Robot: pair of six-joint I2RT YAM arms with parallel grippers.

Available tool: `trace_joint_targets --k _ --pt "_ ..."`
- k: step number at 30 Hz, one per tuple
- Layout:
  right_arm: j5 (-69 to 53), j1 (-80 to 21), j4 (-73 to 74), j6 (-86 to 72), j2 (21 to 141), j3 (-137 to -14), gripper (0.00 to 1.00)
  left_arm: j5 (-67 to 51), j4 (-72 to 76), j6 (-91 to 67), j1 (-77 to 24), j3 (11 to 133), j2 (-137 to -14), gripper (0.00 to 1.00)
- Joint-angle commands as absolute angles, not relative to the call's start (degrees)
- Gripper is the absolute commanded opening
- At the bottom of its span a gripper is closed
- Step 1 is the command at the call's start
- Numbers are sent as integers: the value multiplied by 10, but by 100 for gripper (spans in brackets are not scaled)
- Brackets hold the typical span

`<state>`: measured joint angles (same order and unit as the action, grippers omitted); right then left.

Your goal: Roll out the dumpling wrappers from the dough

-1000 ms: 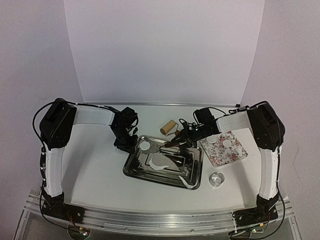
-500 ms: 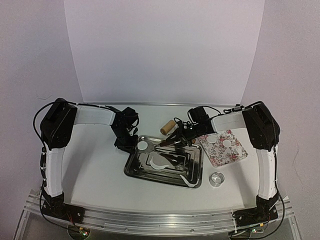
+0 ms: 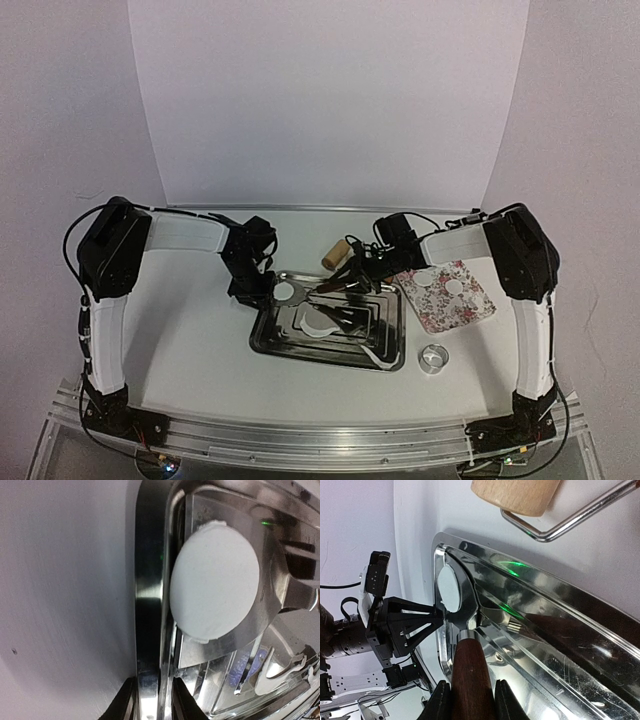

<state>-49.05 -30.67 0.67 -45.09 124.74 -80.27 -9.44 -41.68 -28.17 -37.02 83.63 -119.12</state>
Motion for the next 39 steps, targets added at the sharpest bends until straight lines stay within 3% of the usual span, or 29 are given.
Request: trace_joint_targets --k 1,12,18,30,39 --pt "-451 -298 20 -450 1187 -775 0 -94 -455 -310 -382 809 -1143 36" --pt "-526 -249 17 -436 1069 -729 0 -71 -470 -366 -366 763 -964 68" --pt "-517 -177 33 -446 978 -700 0 -74 -464 -382 -343 761 -930 83" --pt "-501 45 211 -360 815 -622 0 -110 -431 -377 -333 776 -961 87" --pt "-414 75 384 -293 730 -574 0 -121 -430 -352 -332 779 -979 87"
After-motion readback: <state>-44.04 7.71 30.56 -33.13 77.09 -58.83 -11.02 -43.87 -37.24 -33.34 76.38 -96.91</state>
